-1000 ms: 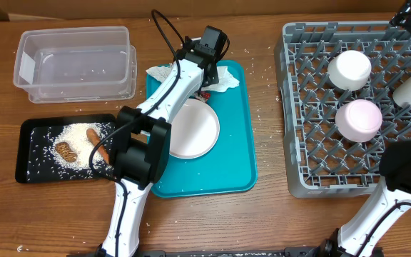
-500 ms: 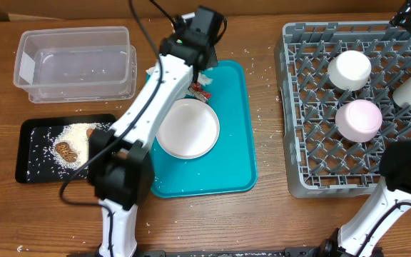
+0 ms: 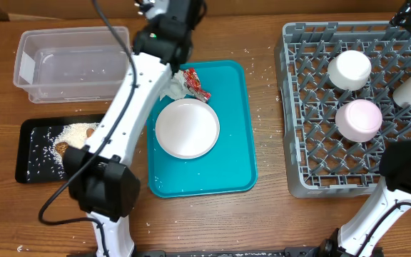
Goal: Sort waste into correct bins and load items into the dishwasher
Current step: 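Carry the white paper to the clear plastic bin and release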
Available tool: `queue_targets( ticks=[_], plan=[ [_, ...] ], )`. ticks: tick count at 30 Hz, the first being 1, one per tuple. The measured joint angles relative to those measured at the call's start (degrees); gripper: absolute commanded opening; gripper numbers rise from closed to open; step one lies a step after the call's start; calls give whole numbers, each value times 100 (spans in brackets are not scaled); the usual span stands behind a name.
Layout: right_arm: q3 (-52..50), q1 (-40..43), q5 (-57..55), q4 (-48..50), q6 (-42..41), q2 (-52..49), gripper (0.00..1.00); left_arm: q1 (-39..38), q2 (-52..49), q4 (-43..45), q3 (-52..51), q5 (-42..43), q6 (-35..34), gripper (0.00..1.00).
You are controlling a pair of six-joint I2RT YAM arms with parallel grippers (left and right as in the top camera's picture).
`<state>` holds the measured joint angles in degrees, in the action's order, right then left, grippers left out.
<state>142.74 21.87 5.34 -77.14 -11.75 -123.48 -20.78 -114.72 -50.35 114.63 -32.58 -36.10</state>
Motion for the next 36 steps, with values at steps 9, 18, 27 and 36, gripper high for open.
queue_targets(
  ticks=[9,18,27,36],
  plan=[
    [0,0,0,2,-4,0,100,949,238,68,0,-527,0,4],
    [0,0,0,2,-2,0,100,1974,238,199,0,-166,-2,100],
    [0,0,0,2,-2,0,100,2194,107,-367,2,2387,396,97],
    [0,0,0,0,-2,0,100,1067,-219,-824,2,3823,942,82]
  ],
)
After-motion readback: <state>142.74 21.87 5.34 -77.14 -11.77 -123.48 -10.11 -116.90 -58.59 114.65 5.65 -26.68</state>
